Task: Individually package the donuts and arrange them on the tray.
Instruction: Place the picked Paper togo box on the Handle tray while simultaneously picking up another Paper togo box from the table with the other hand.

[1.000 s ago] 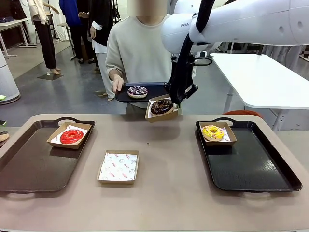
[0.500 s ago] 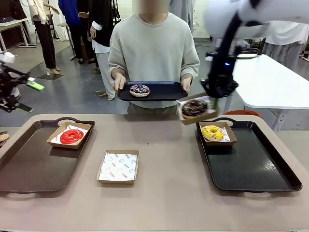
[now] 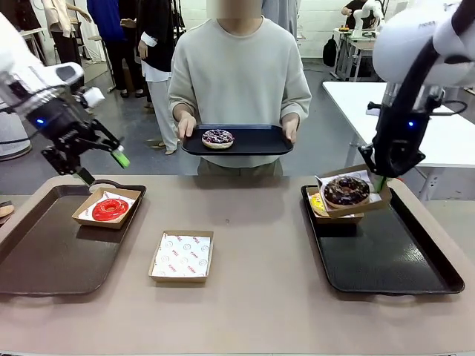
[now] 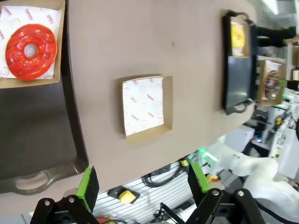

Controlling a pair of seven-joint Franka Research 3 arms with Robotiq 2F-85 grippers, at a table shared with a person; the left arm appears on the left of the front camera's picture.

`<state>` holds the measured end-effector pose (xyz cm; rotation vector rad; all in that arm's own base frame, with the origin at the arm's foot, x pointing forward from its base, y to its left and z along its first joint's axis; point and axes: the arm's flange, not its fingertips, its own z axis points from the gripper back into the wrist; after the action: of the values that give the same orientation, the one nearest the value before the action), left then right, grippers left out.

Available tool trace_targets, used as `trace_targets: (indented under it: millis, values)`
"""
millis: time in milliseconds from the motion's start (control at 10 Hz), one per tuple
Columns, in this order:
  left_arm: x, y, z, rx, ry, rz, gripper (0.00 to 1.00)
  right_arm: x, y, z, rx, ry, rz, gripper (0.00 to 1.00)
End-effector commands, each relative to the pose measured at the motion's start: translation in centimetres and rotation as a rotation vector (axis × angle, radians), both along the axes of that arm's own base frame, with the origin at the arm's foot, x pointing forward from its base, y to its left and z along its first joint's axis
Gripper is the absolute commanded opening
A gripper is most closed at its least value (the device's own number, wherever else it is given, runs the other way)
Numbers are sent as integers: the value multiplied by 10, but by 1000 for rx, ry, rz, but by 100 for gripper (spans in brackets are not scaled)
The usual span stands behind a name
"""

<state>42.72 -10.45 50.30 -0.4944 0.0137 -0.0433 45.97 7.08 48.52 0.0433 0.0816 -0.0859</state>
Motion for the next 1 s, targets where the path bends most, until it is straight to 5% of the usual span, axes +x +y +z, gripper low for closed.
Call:
trace_targets:
  millis: [0, 300, 900]
  values:
    - [6, -23, -17, 121, 1, 22, 100, -8, -12, -21, 37, -21, 13, 2]
    - [11, -65, -53, 249, -6, 17, 100, -5, -13, -45, 46, 12, 29, 2]
    - [20, -95, -123, 401, 3, 27, 100, -7, -12, -32, 9, 7, 4, 2]
